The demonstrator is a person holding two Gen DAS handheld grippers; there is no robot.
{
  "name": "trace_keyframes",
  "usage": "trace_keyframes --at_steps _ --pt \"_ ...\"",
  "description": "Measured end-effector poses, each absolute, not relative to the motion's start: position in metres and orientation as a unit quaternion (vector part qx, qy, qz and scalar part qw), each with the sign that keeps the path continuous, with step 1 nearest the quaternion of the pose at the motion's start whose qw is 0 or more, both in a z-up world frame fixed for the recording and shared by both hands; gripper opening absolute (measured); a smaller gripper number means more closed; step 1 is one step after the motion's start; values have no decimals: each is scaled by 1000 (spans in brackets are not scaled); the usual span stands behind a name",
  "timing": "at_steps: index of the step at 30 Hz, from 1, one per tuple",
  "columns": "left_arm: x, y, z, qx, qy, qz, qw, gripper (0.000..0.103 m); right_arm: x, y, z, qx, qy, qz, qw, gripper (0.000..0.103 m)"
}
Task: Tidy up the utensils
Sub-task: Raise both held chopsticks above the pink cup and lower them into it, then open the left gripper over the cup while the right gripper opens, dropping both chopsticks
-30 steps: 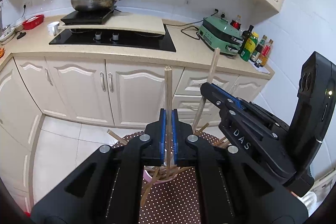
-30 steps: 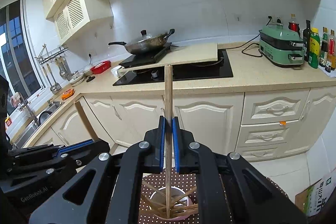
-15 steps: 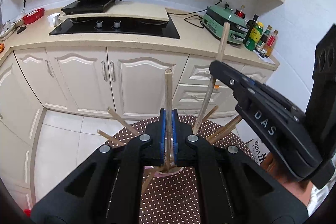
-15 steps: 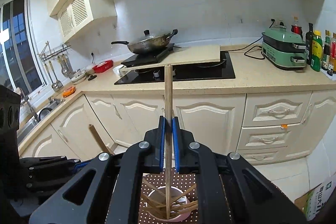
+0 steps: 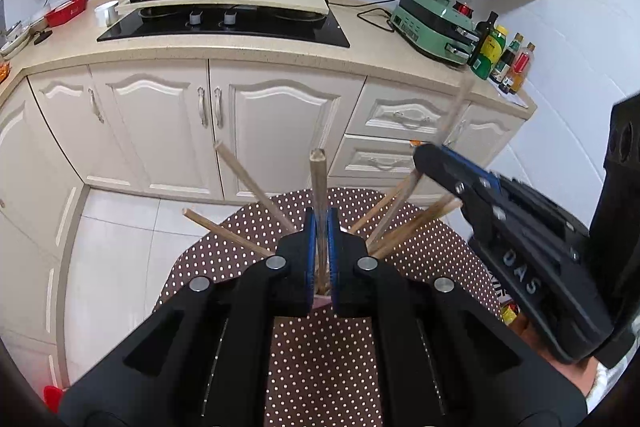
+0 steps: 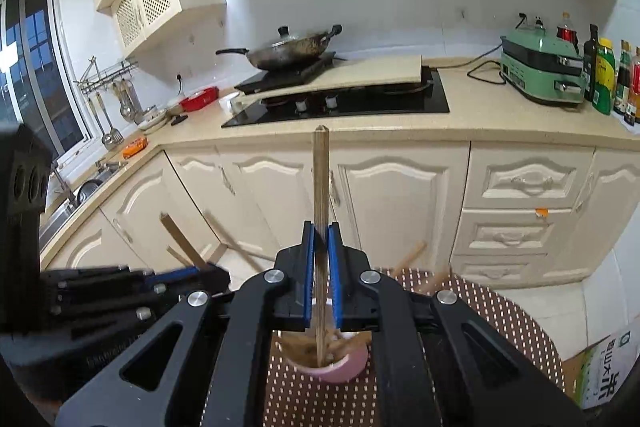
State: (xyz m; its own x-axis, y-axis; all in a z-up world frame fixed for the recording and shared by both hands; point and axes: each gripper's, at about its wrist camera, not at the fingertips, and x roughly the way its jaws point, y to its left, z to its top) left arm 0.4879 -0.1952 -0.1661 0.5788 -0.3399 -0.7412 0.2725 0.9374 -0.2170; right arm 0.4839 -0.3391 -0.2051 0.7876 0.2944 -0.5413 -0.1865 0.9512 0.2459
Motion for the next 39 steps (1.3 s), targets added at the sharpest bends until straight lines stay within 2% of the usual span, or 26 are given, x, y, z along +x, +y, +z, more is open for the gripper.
trace_keyframes --at_steps 26,27,28,29,31,39 --pt "467 -200 -184 -14 453 -162 877 8 442 -339 -252 115 368 113 916 6" --pt "466 -201 -184 -13 455 -162 875 10 441 -338 -252 116 369 113 915 6" --pt "466 -202 -185 -12 458 -163 874 18 441 -339 -251 118 369 113 915 6" --pt "465 -202 -184 -11 458 -161 874 33 440 -339 -250 120 369 113 915 6" --pt "460 -202 -181 -12 448 -161 879 50 438 -339 -248 122 367 114 915 9" --pt "448 -197 -170 -11 433 -160 887 51 425 -339 -234 130 354 112 920 9"
